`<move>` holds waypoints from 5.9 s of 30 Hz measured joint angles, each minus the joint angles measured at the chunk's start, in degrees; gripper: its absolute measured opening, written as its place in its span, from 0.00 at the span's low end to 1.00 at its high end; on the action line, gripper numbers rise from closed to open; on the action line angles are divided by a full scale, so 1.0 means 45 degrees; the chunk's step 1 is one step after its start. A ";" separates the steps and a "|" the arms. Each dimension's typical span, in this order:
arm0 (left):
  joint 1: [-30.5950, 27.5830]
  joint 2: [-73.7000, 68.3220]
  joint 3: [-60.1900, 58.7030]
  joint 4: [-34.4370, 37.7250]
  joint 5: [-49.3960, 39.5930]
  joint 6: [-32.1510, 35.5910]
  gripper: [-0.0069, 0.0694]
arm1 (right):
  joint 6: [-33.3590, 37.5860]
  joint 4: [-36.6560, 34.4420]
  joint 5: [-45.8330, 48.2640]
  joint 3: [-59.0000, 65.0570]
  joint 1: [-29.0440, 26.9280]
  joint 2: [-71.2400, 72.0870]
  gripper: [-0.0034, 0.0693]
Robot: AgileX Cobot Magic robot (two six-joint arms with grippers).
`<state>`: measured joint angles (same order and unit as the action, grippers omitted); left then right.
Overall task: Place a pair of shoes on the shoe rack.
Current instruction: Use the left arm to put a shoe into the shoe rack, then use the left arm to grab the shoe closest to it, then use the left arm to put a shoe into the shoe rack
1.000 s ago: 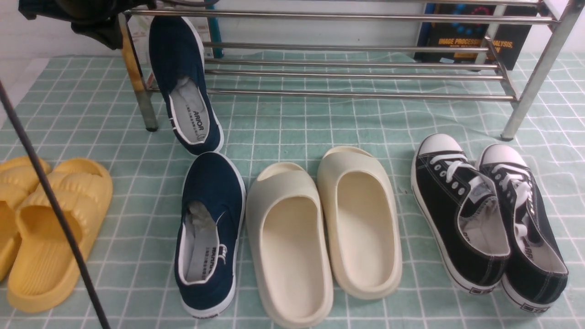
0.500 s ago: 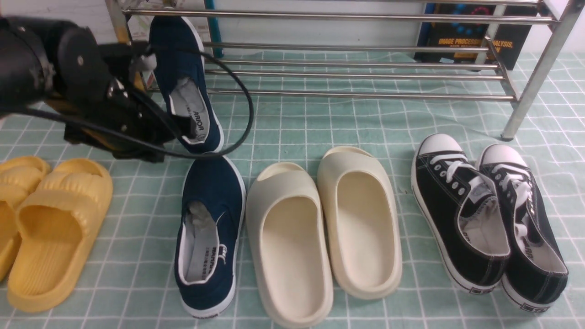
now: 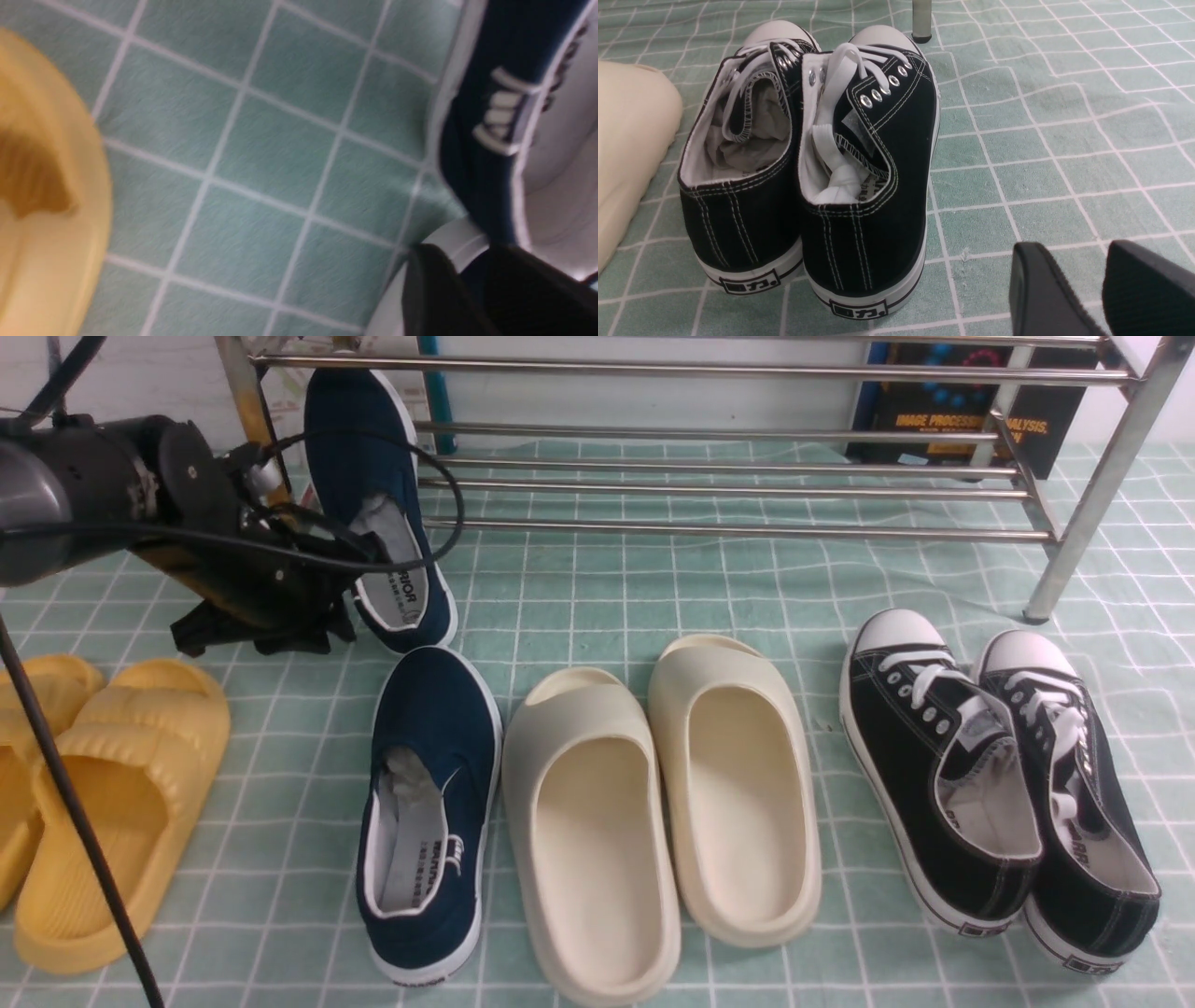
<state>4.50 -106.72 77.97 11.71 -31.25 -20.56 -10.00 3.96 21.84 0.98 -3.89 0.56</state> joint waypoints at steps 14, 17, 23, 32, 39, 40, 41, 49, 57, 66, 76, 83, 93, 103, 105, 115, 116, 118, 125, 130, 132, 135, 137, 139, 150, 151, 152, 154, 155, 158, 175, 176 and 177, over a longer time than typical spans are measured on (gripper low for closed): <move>0.0168 -0.1344 0.0062 0.0236 0.2120 -0.0086 0.64 | 0.0000 0.0000 0.0000 0.0000 0.0000 0.0000 0.39; 0.0178 -0.1443 0.0062 0.0388 0.2632 -0.0098 0.51 | 0.0000 0.0000 0.0000 0.0000 0.0000 0.0000 0.39; 0.0209 -0.1429 0.0062 0.0342 0.2980 -0.0098 0.13 | 0.0000 0.0000 0.0000 0.0000 0.0000 0.0000 0.39; 0.0209 -0.0768 0.1319 -0.0786 0.0700 -0.0023 0.11 | 0.0000 0.0000 0.0000 0.0000 0.0000 0.0000 0.39; 0.0209 -0.1203 0.4293 -0.0990 -0.1586 0.0427 0.11 | 0.0000 0.0000 0.0000 0.0000 0.0000 0.0000 0.39; 0.0209 -0.1360 0.4711 -0.0990 -0.1749 0.0427 0.11 | 0.0000 0.0000 0.0000 0.0000 0.0000 0.0000 0.39; 0.0209 -0.1502 0.5008 -0.1025 -0.1883 0.0438 0.11 | 0.0000 0.0000 0.0000 0.0000 0.0000 0.0000 0.39; 0.0209 -0.2764 0.6586 -0.1178 -0.2148 0.0287 0.11 | 0.0000 0.0000 0.0000 0.0000 0.0000 0.0000 0.39; 0.0196 -0.3263 0.6682 -0.1770 -0.1903 0.0252 0.14 | 0.0000 0.0000 0.0000 0.0000 0.0000 0.0000 0.39; 0.0195 -0.2935 0.6850 -0.1802 -0.0857 0.0227 0.45 | 0.0000 0.0000 0.0000 0.0000 0.0000 0.0000 0.39; 0.0210 -0.1138 0.6865 -0.1818 -0.3218 0.1135 0.44 | 0.0000 0.0000 0.0000 0.0000 0.0000 0.0000 0.39; 0.0336 -0.1116 0.4689 -0.1652 -0.4189 0.2165 0.16 | 0.0000 0.0000 0.0000 0.0000 0.0000 0.0000 0.39; 0.0576 -0.2516 0.4488 -0.0792 -0.1126 0.2190 0.07 | 0.0000 0.0000 0.0000 0.0000 0.0000 0.0000 0.39; 0.0618 -0.2952 0.5624 -0.0960 -0.1977 0.2201 0.08 | 0.0000 0.0000 0.0000 0.0000 0.0000 0.0000 0.39; 0.0618 -0.2952 0.5665 -0.1079 -0.2079 0.2201 0.10 | 0.0000 0.0000 0.0000 0.0000 0.0000 0.0000 0.39; 0.0595 -0.1965 0.5768 -0.1242 -0.3453 0.2201 0.52 | 0.0000 0.0000 0.0000 0.0000 0.0000 0.0000 0.39; 0.0595 -0.1679 0.5791 -0.1256 -0.3781 0.2201 0.55 | 0.0000 0.0000 0.0000 0.0000 0.0000 0.0000 0.39; 0.0595 -0.0948 0.5793 -0.1270 -0.4414 0.2201 0.60 | 0.0000 0.0000 0.0000 0.0000 0.0000 0.0000 0.39; 0.0595 0.1887 0.5869 -0.1253 -0.8070 0.2366 0.62 | 0.0000 0.0000 0.0000 0.0000 0.0000 0.0000 0.39; 0.1006 0.3501 0.4789 -0.1379 -0.8782 0.2258 0.57 | 0.0000 0.0000 0.0000 0.0000 0.0000 0.0000 0.39; 0.1557 0.4406 0.3479 -0.1631 -0.8813 0.1935 0.55 | 0.0000 0.0000 0.0000 0.0000 0.0000 0.0000 0.39; 0.2559 0.5639 0.1268 -0.2101 -0.8842 0.1199 0.53 | 0.0000 0.0000 0.0000 0.0000 0.0000 0.0000 0.39; 0.3699 0.6742 -0.1340 -0.2602 -0.8489 0.0124 0.50 | 0.0000 0.0000 0.0000 0.0000 0.0000 0.0000 0.39; 0.4087 0.7055 -0.2384 -0.2732 -0.7984 -0.0370 0.50 | 0.0000 0.0000 0.0000 0.0000 0.0000 0.0000 0.39; 0.4590 0.6148 -0.6609 -0.3046 -0.3010 -0.3188 0.47 | 0.0000 0.0000 0.0000 0.0000 0.0021 0.0000 0.39; 0.4590 0.5908 -0.6609 -0.3046 -0.2638 -0.3202 0.47 | 0.0000 0.0000 0.0000 0.0000 0.0021 0.0000 0.39; 0.4590 0.5811 -0.6609 -0.3046 -0.2506 -0.3202 0.47 | 0.0000 0.0000 0.0000 0.0000 0.0021 0.0000 0.39; 0.4590 0.5363 -0.6609 -0.3046 -0.2028 -0.3229 0.47 | 0.0000 0.0000 0.0000 0.0000 0.0021 0.0000 0.39; 0.4590 0.5112 -0.6609 -0.3046 -0.1817 -0.3232 0.47 | 0.0000 0.0000 0.0000 0.0000 0.0021 0.0000 0.39; 0.4590 0.4253 -0.6609 -0.3084 -0.1329 -0.3310 0.47 | 0.0000 0.0000 0.0000 0.0000 0.0021 0.0000 0.39; 0.4590 0.4582 -0.3665 -0.3539 -0.3190 -0.2716 0.09 | 0.0000 0.0000 0.0000 0.0000 0.0021 0.0000 0.39; 0.4590 0.4582 -0.3551 -0.3539 -0.3195 -0.2716 0.09 | 0.0000 0.0000 0.0000 0.0000 0.0021 0.0000 0.39; 0.4590 0.4446 -0.2504 -0.3539 -0.3178 -0.2411 0.09 | 0.0000 0.0000 0.0000 0.0000 0.0021 0.0000 0.39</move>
<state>25.16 -86.71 66.70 -4.22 -45.55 -31.41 -10.00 3.96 21.84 0.98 -3.79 0.56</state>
